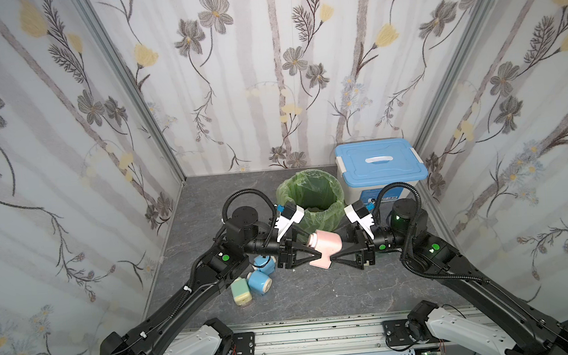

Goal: Take out the pencil sharpener tray and clean the shavings
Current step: Pick up the pencil sharpener from the center of the board, then open the container of the pencil sharpener.

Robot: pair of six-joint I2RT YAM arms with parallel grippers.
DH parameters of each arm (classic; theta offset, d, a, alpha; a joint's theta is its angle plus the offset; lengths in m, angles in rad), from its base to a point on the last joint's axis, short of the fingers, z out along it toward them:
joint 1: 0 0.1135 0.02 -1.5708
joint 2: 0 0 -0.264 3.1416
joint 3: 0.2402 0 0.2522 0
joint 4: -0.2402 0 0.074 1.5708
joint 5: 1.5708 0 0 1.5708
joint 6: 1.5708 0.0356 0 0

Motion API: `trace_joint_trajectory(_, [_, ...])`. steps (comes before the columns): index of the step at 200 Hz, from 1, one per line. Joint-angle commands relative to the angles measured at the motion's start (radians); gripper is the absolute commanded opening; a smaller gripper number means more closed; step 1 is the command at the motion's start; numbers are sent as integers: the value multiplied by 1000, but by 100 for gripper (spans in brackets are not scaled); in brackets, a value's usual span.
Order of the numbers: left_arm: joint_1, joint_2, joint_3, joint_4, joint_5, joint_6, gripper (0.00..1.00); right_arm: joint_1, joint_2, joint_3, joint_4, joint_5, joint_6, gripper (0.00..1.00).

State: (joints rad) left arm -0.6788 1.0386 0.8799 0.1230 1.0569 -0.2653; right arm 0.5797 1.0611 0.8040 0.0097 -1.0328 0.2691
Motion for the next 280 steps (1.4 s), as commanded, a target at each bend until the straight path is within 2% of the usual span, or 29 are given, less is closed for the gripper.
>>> trace_joint_trajectory(1, [12,-23,-15,98,-23,-16,48,2,-19,-55,188,0,46,85])
trace_joint_trajectory(53, [40,-37,-42,190,-21,-77,47,5,-16,-161,408,-21,140,90])
trace_joint_trajectory(141, [47,-38,-44,218,7,-104,47,31,34,-164,537,-6,175,88])
trace_joint_trajectory(203, [48,-33,-47,234,14,-117,47,51,58,-161,589,7,197,78])
trace_joint_trajectory(238, [47,-35,-47,233,12,-114,47,53,54,-167,594,22,198,59])
trace_joint_trajectory(280, [51,-41,-46,222,6,-108,47,38,53,-176,560,17,185,46])
